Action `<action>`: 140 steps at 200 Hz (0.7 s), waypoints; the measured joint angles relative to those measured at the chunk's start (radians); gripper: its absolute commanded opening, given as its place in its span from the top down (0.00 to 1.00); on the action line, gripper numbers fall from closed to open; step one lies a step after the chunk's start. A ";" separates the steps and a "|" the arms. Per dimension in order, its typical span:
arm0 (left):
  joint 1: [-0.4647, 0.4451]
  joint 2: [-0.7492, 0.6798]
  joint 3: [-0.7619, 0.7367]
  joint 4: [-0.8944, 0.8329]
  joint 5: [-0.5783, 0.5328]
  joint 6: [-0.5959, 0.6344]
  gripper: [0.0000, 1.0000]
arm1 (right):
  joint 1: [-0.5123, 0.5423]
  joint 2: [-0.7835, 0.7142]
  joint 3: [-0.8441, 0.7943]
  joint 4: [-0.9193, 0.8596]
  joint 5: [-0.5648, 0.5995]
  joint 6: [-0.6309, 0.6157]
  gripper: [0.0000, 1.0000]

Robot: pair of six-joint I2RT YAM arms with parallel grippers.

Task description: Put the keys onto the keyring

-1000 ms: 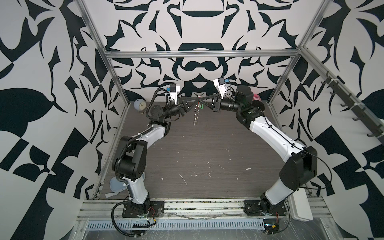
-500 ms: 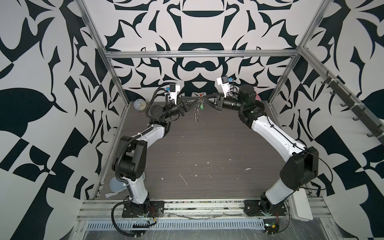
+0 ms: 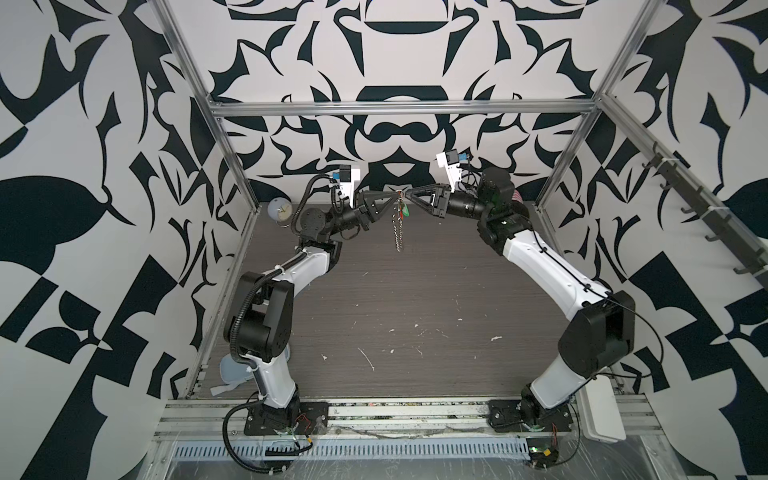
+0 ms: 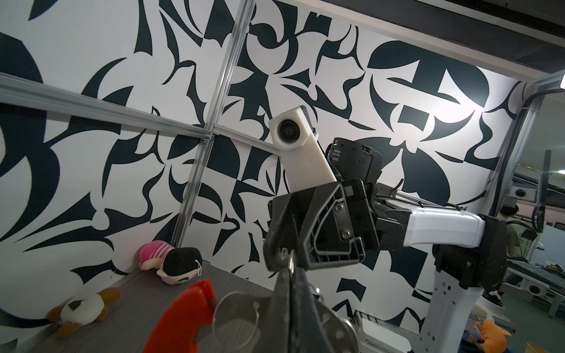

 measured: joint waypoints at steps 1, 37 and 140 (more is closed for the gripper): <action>0.000 0.000 0.000 0.000 0.000 0.000 1.00 | 0.000 0.001 0.001 0.000 -0.001 0.000 0.75; 0.001 0.001 0.000 -0.001 0.000 0.000 1.00 | 0.008 0.018 0.008 0.000 -0.009 0.000 0.78; 0.000 0.001 0.000 0.004 0.001 -0.004 1.00 | 0.029 0.027 0.045 -0.008 -0.011 0.002 0.89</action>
